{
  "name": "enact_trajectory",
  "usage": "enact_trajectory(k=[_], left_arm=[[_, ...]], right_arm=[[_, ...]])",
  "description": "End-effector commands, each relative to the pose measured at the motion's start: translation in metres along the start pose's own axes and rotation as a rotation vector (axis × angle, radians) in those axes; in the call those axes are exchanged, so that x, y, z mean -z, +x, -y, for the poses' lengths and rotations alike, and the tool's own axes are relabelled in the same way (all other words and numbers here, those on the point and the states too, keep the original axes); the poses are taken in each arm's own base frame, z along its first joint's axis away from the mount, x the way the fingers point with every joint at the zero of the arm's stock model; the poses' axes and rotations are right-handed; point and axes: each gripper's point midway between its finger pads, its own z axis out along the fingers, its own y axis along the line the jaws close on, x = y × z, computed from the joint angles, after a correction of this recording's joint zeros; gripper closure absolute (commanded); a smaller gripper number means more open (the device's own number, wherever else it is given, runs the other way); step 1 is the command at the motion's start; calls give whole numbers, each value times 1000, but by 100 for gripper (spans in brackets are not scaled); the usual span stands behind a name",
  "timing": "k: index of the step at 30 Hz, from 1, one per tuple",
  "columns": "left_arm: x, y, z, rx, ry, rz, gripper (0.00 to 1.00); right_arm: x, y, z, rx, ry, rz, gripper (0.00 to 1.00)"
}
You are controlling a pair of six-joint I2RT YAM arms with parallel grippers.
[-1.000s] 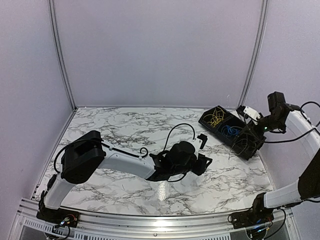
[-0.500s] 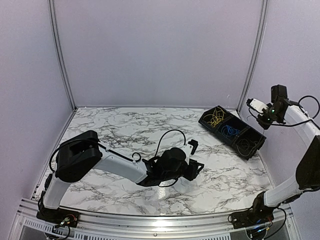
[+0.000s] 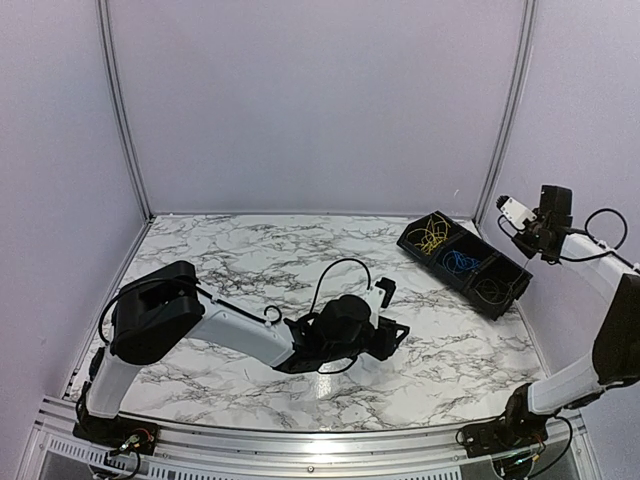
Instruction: Untangle the cables
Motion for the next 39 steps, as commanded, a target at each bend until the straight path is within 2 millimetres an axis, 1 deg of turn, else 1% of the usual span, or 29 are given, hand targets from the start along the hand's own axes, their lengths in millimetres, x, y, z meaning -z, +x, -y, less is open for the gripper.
enact_trajectory(k=[1, 5, 9, 12, 14, 15, 17, 20, 23, 26, 27, 29, 32, 36, 39], left_arm=[[9, -15, 10, 11, 28, 38, 59], [9, -13, 9, 13, 25, 34, 59], [9, -11, 8, 18, 25, 31, 59], [8, -9, 8, 20, 25, 29, 60], [9, -7, 7, 21, 23, 25, 60], [9, -7, 7, 21, 23, 25, 60], [9, -6, 7, 19, 23, 23, 60], [10, -7, 8, 14, 25, 26, 60], [10, -8, 8, 12, 27, 27, 60], [11, -7, 8, 16, 27, 25, 60], [11, -6, 8, 18, 25, 25, 60], [12, -5, 7, 23, 23, 24, 60], [16, -4, 7, 23, 18, 26, 60], [22, 1, 4, 21, 8, 19, 60], [27, 1, 2, 19, 0, 20, 60]], right_arm=[[-9, -3, 7, 10, 97, 29, 100], [-19, 5, -13, 13, 37, 13, 100], [-27, 10, -44, 8, -104, 0, 100], [-31, 18, -65, 10, -184, -22, 100], [-33, 23, -72, 12, -198, -37, 100], [-34, 25, -71, 14, -190, -43, 100], [-33, 24, -62, 16, -153, -44, 100], [-28, 10, -31, 30, -45, -5, 100], [-22, -8, 2, 61, 65, 35, 100], [-23, -21, 23, 102, 142, 51, 100], [-25, -23, 25, 115, 155, 55, 100], [-29, -23, 25, 137, 177, 58, 100], [-36, -17, 12, 178, 206, 62, 100], [-40, -8, -15, 232, 222, 67, 100], [-41, -6, -32, 227, 166, 69, 100]])
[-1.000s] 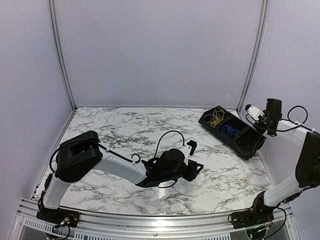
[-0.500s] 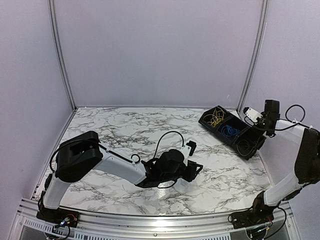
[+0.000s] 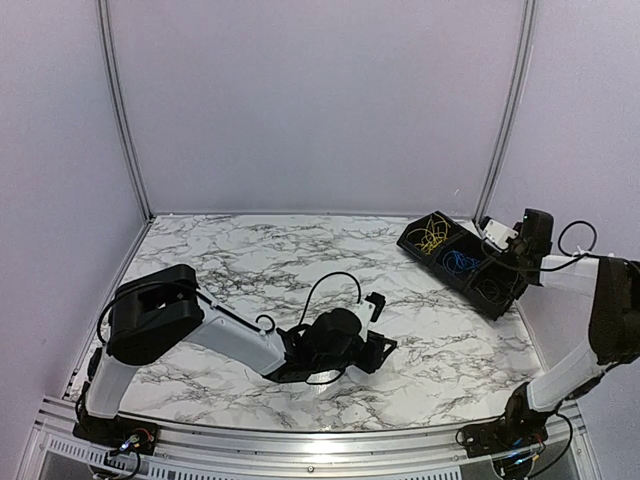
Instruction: Untangle the cables
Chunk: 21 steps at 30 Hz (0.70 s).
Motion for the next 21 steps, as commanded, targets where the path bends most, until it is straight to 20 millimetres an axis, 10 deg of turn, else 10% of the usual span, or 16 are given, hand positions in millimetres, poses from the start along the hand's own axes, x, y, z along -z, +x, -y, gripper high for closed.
enact_trajectory(k=[1, 21], left_arm=[[17, -34, 15, 13, 22, 82, 60], [16, -26, 16, 18, 28, 72, 61]], right_arm=[[0, -8, -7, 7, -6, 20, 100], [18, 14, -91, -128, -476, -111, 100]])
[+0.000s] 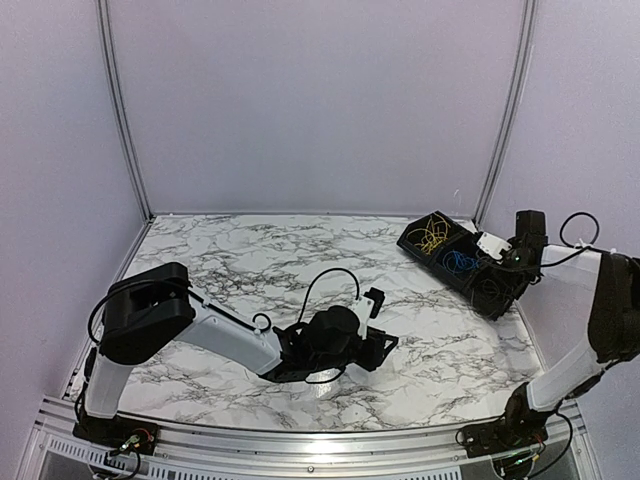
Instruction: Untangle the cables
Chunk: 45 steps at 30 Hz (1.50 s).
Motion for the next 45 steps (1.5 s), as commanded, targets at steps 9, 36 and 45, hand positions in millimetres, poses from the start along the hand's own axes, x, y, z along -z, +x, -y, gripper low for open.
enact_trajectory(k=[9, 36, 45], left_arm=[[7, -10, 6, 6, 12, 37, 61], [4, -3, 8, 22, 25, 36, 61], [3, -1, 8, 31, 28, 30, 60]], right_arm=[[0, 35, 16, -154, -15, -112, 100], [54, -2, -2, -156, -240, 16, 61], [60, -4, -122, 40, -416, 1, 64]])
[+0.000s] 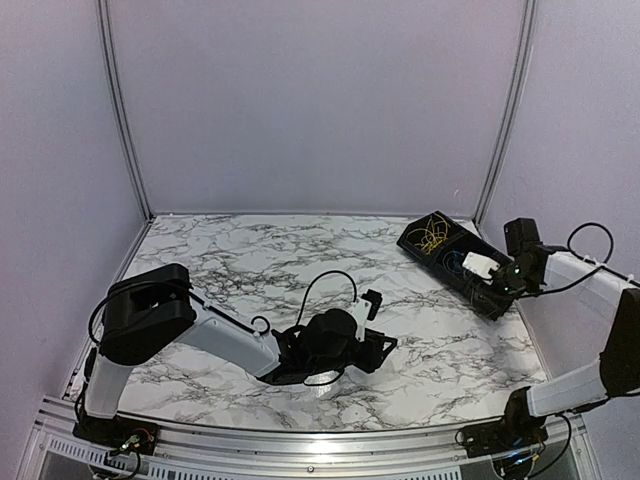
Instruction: Untangle the cables
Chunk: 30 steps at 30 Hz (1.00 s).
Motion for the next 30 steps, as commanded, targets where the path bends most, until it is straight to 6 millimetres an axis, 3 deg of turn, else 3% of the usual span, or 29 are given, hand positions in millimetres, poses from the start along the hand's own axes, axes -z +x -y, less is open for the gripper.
enact_trajectory(k=[1, 4, 7, 11, 14, 16, 18, 20, 22, 25, 28, 30], left_arm=[[1, -6, 6, 10, 17, 24, 60], [0, -4, 5, 13, 16, 20, 60], [3, -1, 1, 16, 6, 13, 60], [16, 1, -19, 34, -44, 6, 60], [41, 1, -50, 60, -124, 4, 59], [66, 4, -77, 69, -198, -10, 59], [93, -1, -102, 61, -294, -19, 58], [120, -14, -124, 32, -400, -20, 55], [142, -30, -138, 14, -476, -35, 46], [176, -58, -167, 69, -611, -80, 29], [205, -106, -186, 71, -699, -92, 21], [220, -144, -191, 40, -730, -51, 14]], right_arm=[[-17, 14, -39, 17, -109, -66, 64], [-21, 11, -58, 15, -177, -47, 64], [-20, -5, -83, 24, -248, 11, 64], [-11, -45, -102, 24, -304, 137, 62], [7, -89, -100, 16, -313, 280, 55], [26, -120, -90, 11, -302, 380, 51], [46, -149, -75, -11, -280, 483, 41], [65, -176, -50, -84, -206, 580, 4], [83, -195, -24, -155, -126, 661, 1], [108, -219, -7, -179, -106, 768, 1], [120, -229, 39, -384, 36, 790, 2], [131, -234, 55, -383, 92, 787, 1]])
